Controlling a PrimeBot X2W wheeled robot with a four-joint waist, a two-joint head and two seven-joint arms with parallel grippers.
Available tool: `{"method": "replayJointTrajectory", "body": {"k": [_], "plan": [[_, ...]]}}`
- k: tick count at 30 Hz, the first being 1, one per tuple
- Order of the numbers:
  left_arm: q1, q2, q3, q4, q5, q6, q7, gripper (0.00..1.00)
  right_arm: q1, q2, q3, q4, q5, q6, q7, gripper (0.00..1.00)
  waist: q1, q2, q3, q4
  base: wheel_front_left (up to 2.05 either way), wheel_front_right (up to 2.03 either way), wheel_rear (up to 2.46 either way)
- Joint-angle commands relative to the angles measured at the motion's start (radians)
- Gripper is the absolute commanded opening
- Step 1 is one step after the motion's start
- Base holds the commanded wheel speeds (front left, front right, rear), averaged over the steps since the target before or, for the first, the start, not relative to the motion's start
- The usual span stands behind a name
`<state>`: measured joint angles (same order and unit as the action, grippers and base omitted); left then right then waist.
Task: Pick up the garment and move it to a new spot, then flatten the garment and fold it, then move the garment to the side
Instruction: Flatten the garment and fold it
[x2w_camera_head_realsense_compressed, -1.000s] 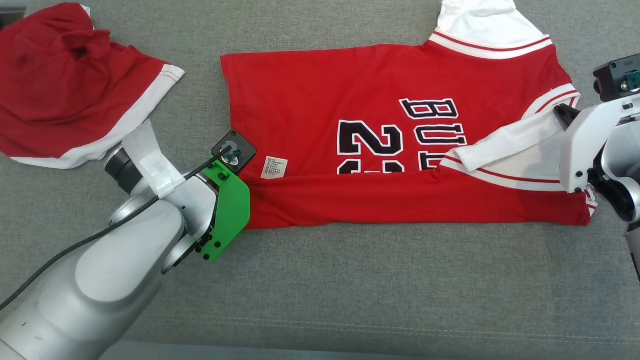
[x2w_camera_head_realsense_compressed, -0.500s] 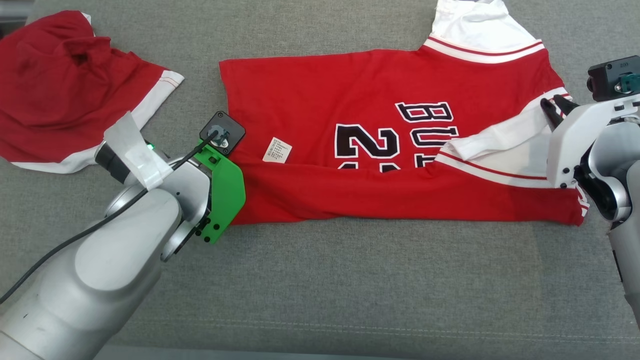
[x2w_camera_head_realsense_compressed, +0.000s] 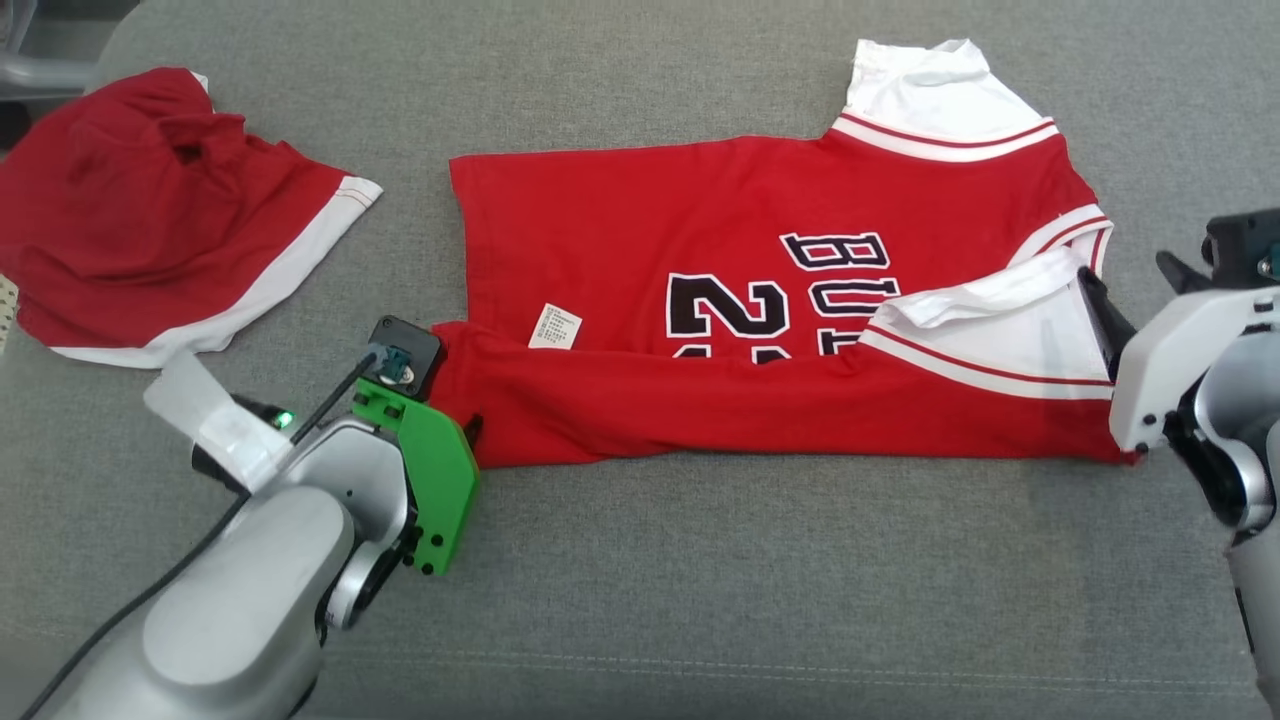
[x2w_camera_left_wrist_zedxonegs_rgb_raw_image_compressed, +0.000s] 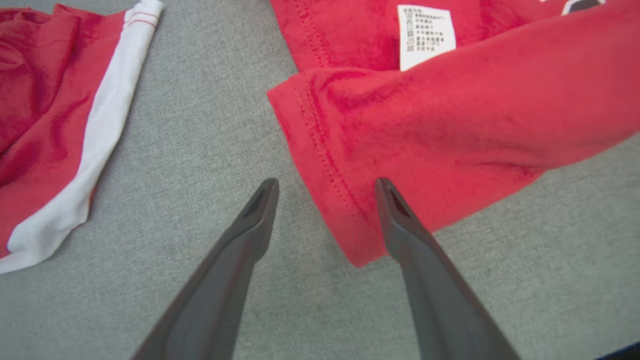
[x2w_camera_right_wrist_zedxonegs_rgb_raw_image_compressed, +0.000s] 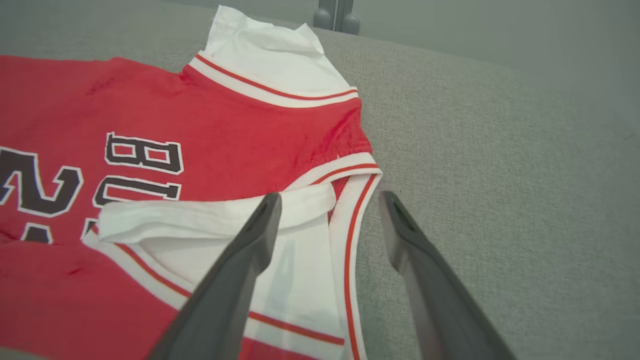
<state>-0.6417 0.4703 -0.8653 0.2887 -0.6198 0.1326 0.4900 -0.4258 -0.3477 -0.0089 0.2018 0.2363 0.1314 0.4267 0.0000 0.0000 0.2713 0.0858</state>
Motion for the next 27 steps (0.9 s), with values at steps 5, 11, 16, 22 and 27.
{"method": "replayJointTrajectory", "body": {"k": [5,11,16,22,27], "plan": [[0.112,0.0,0.023,-0.056,-0.046,0.065,-0.027,1.0,0.147,0.041,-0.052,-0.075,-0.041,-0.001,0.027,1.0,0.0,0.0,-0.032,-0.01,0.0,0.0,0.0],[0.148,-0.017,0.038,-0.059,-0.061,0.102,-0.05,1.0,0.218,0.082,-0.09,-0.093,-0.086,-0.001,0.018,1.0,0.0,0.0,-0.045,-0.017,0.0,0.0,0.0],[0.157,-0.034,0.043,-0.044,-0.072,0.12,-0.06,1.0,0.253,0.123,-0.12,-0.079,-0.112,-0.001,0.006,1.0,0.0,0.0,-0.048,-0.022,0.0,0.0,0.0],[0.138,-0.052,0.038,-0.013,-0.083,0.118,-0.046,1.0,0.258,0.146,-0.121,-0.039,-0.126,-0.001,0.004,1.0,0.0,0.0,-0.043,-0.026,0.0,0.0,0.0],[0.118,-0.06,0.046,0.01,-0.096,0.122,-0.031,1.0,0.231,0.153,-0.115,-0.01,-0.134,-0.001,-0.009,1.0,0.0,0.0,-0.028,-0.033,0.0,0.0,0.0]]}}
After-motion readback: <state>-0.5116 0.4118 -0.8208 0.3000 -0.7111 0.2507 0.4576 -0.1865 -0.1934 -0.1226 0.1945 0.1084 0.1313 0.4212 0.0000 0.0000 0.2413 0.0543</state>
